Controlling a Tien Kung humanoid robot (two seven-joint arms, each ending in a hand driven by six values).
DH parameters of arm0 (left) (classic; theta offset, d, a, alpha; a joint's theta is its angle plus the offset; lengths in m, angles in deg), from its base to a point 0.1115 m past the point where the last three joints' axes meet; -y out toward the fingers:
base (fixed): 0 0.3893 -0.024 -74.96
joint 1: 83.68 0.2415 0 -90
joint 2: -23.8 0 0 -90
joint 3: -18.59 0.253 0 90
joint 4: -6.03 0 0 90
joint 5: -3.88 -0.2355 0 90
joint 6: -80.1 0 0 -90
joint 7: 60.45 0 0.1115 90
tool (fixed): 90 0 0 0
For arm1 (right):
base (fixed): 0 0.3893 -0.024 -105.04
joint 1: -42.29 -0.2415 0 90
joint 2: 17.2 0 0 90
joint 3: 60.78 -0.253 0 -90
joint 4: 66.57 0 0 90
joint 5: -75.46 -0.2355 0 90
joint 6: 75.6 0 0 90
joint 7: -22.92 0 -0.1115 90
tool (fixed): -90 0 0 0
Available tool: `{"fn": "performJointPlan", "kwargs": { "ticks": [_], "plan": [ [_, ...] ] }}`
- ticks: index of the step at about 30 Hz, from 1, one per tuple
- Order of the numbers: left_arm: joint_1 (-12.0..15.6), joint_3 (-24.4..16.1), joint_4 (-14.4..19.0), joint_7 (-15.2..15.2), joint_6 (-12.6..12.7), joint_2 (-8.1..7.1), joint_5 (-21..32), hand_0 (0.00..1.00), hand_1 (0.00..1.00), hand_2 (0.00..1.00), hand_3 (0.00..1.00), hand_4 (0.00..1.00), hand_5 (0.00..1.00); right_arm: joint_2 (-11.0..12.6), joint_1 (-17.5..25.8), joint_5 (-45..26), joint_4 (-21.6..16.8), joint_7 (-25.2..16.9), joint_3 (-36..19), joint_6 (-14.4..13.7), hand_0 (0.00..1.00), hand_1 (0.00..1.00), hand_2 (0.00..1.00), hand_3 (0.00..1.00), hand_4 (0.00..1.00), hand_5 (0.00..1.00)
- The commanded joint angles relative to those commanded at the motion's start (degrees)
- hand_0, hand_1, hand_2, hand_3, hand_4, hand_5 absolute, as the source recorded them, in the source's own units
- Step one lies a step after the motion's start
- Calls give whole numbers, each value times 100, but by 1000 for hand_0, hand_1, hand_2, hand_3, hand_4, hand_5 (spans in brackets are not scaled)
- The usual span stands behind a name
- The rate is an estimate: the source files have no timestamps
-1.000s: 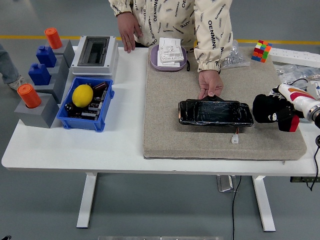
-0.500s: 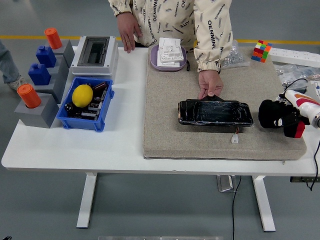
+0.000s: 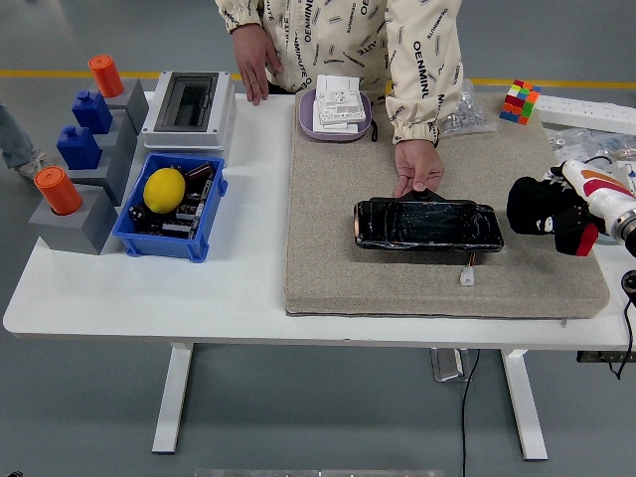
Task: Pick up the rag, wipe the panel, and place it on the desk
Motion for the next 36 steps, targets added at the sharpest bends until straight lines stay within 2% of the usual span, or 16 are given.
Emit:
{"fn": "performJointPlan", "kwargs": {
  "ticks": [11, 17, 18, 23, 24, 29, 30, 35, 36],
  "plan": [
    [-25, -26, 0, -9, -1, -2, -14, 721, 716, 767, 622, 683, 563, -32, -34, -75, 10, 9, 26, -6, 296, 399, 460, 451, 921, 2],
    [-16, -47, 0, -6, 5, -4, -16, 722, 716, 767, 622, 684, 565, -23, -35, -141, 19, 37, 13, 99, 318, 409, 467, 463, 915, 2],
    [-16, -51, 0, -6, 5, -3, -18, 722, 716, 767, 622, 684, 566, -21, -34, -147, 20, 41, 11, 115, 363, 447, 499, 487, 902, 126],
    [-23, -50, 0, -11, 1, 6, -11, 722, 716, 767, 622, 684, 566, -18, -37, -177, 31, 54, -2, 195, 363, 447, 499, 487, 902, 126],
    [-26, -53, 0, -13, 0, 7, -13, 722, 716, 767, 621, 684, 566, -18, -39, -182, 31, 54, -2, 205, 417, 473, 534, 520, 976, 199],
    [-41, -53, 0, -19, -4, 4, -17, 722, 716, 767, 621, 684, 566, -12, -51, -198, 38, 60, -9, 248, 417, 473, 534, 520, 976, 199],
    [-42, -57, 0, -19, -4, 3, -20, 721, 716, 767, 622, 684, 566, -12, -51, -199, 38, 59, -12, 249, 471, 502, 583, 543, 998, 289],
    [-41, -57, 0, -18, -4, 3, -14, 721, 716, 767, 622, 684, 566, -5, -51, -203, 36, 55, -26, 252, 471, 502, 583, 543, 998, 289],
    [-39, -56, 0, -16, -3, 3, -12, 721, 716, 767, 621, 684, 566, -3, -53, -205, 36, 54, -27, 258, 505, 539, 635, 570, 998, 338]
  ]
}}
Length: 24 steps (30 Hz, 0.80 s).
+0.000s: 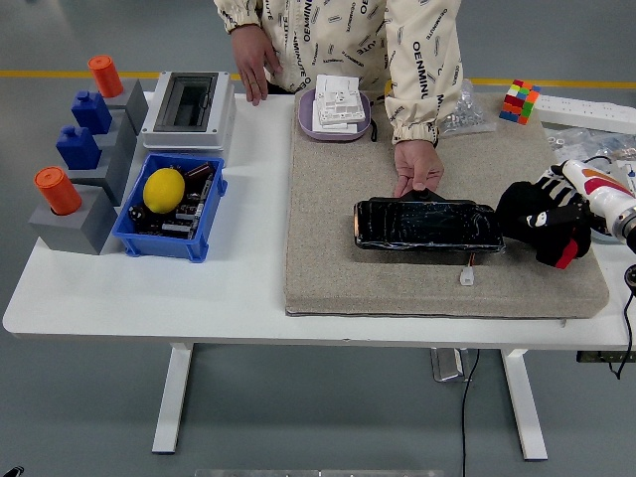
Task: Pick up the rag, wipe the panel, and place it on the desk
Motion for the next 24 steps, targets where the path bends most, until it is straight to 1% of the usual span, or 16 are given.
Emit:
{"fn": "performJointPlan", "kwargs": {
  "ticks": [5, 6, 11, 12, 17, 18, 23, 24],
  "plan": [
    [1, -3, 0, 2, 2, -2, 1, 721, 716, 767, 621, 684, 566, 7, -6, -7, -2, -3, -16, 24, 505, 539, 635, 570, 998, 338],
    [1, -4, 0, 2, 2, -2, -1, 720, 716, 767, 621, 684, 566, 8, -6, -9, -2, -5, -17, 27, 586, 574, 671, 602, 998, 358],
    [3, -3, 0, 0, 0, 0, 0, 720, 716, 767, 621, 684, 566, 6, -4, -11, -3, -9, -16, 47, 586, 574, 671, 602, 998, 358],
    [4, -3, 0, -1, 0, 0, 1, 721, 716, 767, 621, 685, 566, 5, -4, -12, -2, -7, -15, 50, 598, 586, 675, 636, 998, 370],
    [-2, -30, 0, -6, 2, 12, -5, 721, 716, 767, 621, 685, 566, 2, 13, -6, 6, 13, -34, 110, 598, 586, 675, 636, 998, 370],
    [-6, -34, 0, -9, 2, 15, -6, 722, 716, 767, 621, 685, 566, 2, 13, -5, 5, 18, -40, 120, 651, 618, 720, 721, 998, 382],
    [-20, -42, 0, -17, -4, 23, -3, 722, 716, 767, 621, 685, 566, 7, -1, 0, -3, 25, -58, 131, 651, 618, 720, 721, 998, 382],
    [-15, -50, 0, -18, -2, 22, -3, 722, 716, 767, 621, 684, 566, 10, -1, 0, -7, 24, -64, 125, 681, 648, 744, 742, 998, 388]
  ]
}}
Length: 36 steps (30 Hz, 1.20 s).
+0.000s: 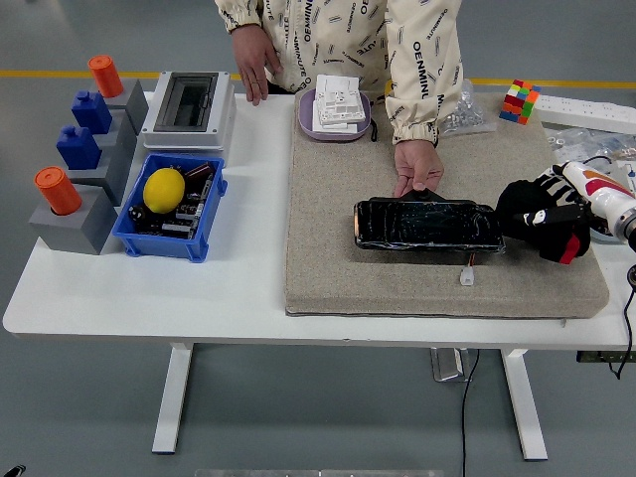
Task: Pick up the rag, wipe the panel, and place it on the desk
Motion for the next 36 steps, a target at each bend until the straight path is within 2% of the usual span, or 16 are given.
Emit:
{"fn": "performJointPlan", "kwargs": {
  "ticks": [29, 30, 35, 36],
  "plan": [
    [36, 8, 0, 18, 8, -16, -7, 721, 715, 767, 623, 686, 566, 76, -81, 30, -11, 10, 2, 19, 701, 664, 770, 764, 998, 419],
    [37, 12, 0, 20, 8, -16, -7, 722, 715, 767, 623, 686, 566, 78, -83, 31, -13, 16, 5, 29, 712, 679, 790, 791, 998, 424],
    [43, 19, 0, 19, 6, -22, -19, 722, 715, 767, 623, 686, 566, 91, -88, 25, -27, 63, 9, 125, 712, 679, 790, 791, 998, 424],
    [45, 22, 0, 20, 6, -23, -20, 722, 715, 767, 622, 686, 565, 93, -89, 20, -29, 65, 9, 130, 753, 722, 837, 848, 998, 440]
  ]
}}
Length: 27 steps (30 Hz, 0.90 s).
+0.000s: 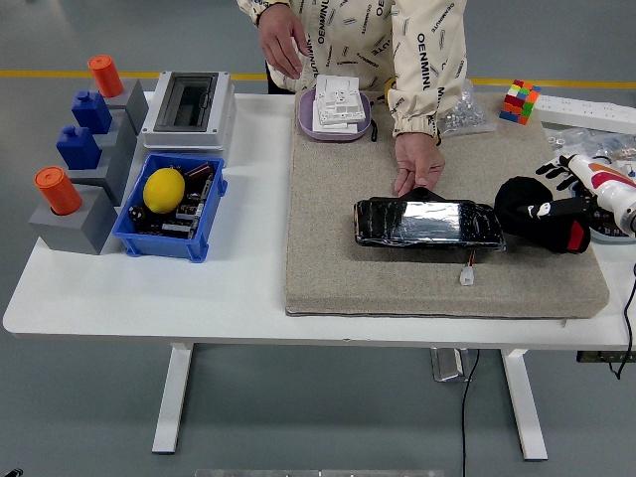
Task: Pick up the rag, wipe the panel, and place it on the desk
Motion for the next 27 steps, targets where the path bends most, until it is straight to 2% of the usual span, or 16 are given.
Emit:
{"fn": "performJointPlan", "kwargs": {
  "ticks": [5, 6, 12, 27],
  "plan": [
    [11, 17, 0, 4, -1, 2, 2, 722, 715, 767, 622, 686, 565, 13, -9, -22, -12, -10, -15, 5, 753, 722, 837, 848, 998, 440],
    [11, 20, 0, 4, -1, 2, 2, 721, 715, 767, 623, 686, 566, 17, -13, -23, -15, -10, -16, 8, 794, 756, 869, 873, 998, 473],
    [8, 37, 0, 5, -3, -9, -2, 722, 715, 767, 623, 687, 568, 21, -24, -25, -19, -10, -18, 12, 806, 768, 872, 880, 998, 475],
    [0, 29, 0, 7, -4, 1, -2, 722, 715, 767, 624, 685, 565, 49, -23, -9, -16, 1, -67, 32, 794, 757, 862, 872, 998, 475]
  ]
}}
